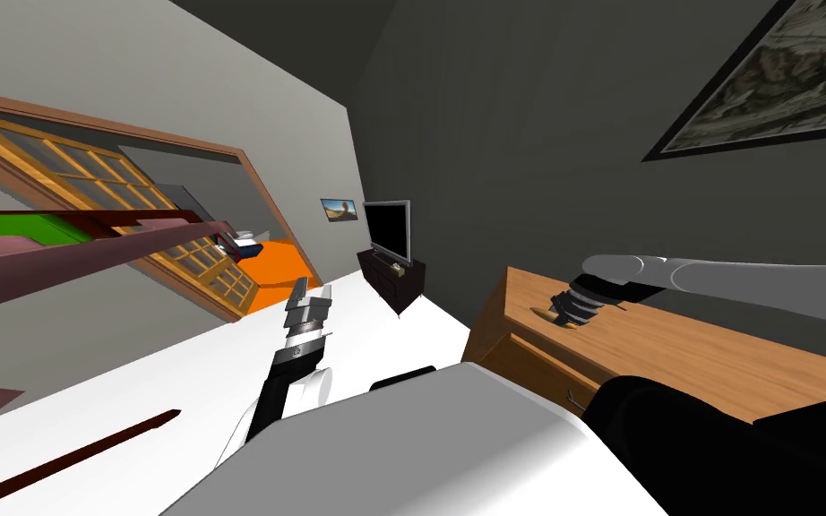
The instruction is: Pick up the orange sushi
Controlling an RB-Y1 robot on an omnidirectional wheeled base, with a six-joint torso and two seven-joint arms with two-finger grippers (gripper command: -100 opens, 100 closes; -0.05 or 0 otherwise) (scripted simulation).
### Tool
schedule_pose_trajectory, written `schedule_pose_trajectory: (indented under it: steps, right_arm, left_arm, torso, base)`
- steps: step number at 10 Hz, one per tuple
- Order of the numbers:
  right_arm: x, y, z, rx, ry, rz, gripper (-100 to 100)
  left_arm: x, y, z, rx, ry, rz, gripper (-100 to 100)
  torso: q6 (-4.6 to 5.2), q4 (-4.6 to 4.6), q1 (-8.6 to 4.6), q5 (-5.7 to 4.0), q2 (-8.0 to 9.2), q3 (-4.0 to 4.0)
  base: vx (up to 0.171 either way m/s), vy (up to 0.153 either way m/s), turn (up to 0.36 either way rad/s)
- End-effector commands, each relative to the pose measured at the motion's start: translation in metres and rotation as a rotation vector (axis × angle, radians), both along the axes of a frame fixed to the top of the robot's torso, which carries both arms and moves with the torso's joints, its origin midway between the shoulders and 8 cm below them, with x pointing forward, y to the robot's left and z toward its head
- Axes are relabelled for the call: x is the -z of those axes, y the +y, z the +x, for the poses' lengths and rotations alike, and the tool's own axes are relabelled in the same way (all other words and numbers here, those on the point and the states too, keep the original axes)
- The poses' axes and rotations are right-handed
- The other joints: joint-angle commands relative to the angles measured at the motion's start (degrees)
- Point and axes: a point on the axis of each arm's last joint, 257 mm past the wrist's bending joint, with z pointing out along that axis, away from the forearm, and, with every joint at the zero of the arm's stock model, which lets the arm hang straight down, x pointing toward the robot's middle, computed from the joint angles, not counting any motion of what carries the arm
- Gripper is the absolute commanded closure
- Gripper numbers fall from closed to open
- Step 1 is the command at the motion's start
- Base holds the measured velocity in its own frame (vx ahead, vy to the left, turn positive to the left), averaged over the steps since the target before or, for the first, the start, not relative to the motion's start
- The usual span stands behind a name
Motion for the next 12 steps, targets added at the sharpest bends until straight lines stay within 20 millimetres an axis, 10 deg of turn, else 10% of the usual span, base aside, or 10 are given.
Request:
schedule_pose_trajectory:
  steps: [1,3,4,5,12]
  right_arm:
    - [0.0,0.0,0.0,0.0,0.0,0.0,100]
    - [0.0,0.0,0.0,0.0,0.001,0.0,100]
    - [0.0,0.0,0.0,-0.001,0.001,0.0,0]
    - [-0.002,-0.005,-0.006,-0.014,0.004,0.002,100]
    - [-0.008,-0.021,-0.026,-0.08,0.01,0.008,100]
  left_arm:
    - [0.0,0.0,0.0,0.0,0.0,0.0,0]
    - [0.0,0.0,0.0,0.0,0.0,0.0,0]
    - [0.0,0.0,0.0,0.0,0.0,0.0,0]
    - [0.0,0.0,0.0,0.0,0.0,0.0,0]
    - [0.0,0.0,0.0,0.0,0.0,0.0,0]
  torso:
    - [0.0,0.0,0.0,0.0,0.0,0.0]
    - [-0.01,-0.01,0.0,0.0,-0.07,-0.04]
    - [-0.01,-0.02,0.0,0.0,-0.08,-0.05]
    - [0.0,-0.02,0.0,0.0,-0.08,-0.05]
    - [-0.14,-0.14,0.11,0.04,-0.51,-0.32]
  base:
    - [0.0,0.0,0.0]
    - [0.0,0.0,0.0]
    - [0.0,0.0,0.0]
    - [0.1,0.025,-0.231]
    - [0.143,0.041,-0.147]
